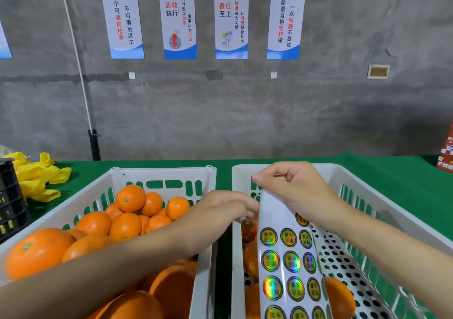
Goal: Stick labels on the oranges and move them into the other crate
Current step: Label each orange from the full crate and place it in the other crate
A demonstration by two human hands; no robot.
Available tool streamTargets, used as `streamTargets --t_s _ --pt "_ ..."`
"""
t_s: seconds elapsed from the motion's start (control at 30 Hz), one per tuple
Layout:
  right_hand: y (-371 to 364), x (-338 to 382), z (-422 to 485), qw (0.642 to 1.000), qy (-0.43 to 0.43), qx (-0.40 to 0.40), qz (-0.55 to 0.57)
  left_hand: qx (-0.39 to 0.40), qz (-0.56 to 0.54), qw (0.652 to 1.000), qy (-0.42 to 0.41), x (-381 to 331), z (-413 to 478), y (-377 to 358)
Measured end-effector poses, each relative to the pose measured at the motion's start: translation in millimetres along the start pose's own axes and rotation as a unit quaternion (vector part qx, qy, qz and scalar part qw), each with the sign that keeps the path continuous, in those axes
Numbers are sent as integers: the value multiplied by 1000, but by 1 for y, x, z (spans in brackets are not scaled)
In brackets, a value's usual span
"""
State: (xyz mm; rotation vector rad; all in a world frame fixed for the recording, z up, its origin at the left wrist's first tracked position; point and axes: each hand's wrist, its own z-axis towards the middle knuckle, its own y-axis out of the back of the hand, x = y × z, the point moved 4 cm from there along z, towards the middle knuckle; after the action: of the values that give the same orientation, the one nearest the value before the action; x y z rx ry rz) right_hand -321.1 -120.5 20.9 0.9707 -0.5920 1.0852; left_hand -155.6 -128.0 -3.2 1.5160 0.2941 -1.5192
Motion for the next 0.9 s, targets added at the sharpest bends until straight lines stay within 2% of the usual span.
streamTargets --t_s 0.07,0.2,0.3,0.37,0.43,0.5,0.6,0.67,0.73,0.9 --pt "1 -1 0 1000 0 -19 2 -3 -41 999 -3 -4 0 0" --pt "10 1 1 994 19 -106 -26 48 -72 996 13 -7 -2 -2" --pt "21 1 1 982 14 -180 -64 27 -70 997 26 -4 0 3" --pt "23 0 0 977 13 -192 -92 4 -60 998 33 -1 2 4" --pt "22 3 -2 959 49 -206 -188 -33 -56 997 41 3 4 7" --pt "19 12 -6 921 129 -221 -294 -75 -53 995 40 7 7 11" --pt "8 18 -11 906 212 -155 -332 -124 -54 991 23 9 9 18" --pt "-1 15 -12 919 203 -88 -326 -148 -47 988 8 10 8 20" --pt "-7 12 -14 934 172 -42 -310 -164 5 986 -19 10 7 21" --pt "-10 10 -14 950 155 -17 -269 -157 161 971 -75 3 1 18"
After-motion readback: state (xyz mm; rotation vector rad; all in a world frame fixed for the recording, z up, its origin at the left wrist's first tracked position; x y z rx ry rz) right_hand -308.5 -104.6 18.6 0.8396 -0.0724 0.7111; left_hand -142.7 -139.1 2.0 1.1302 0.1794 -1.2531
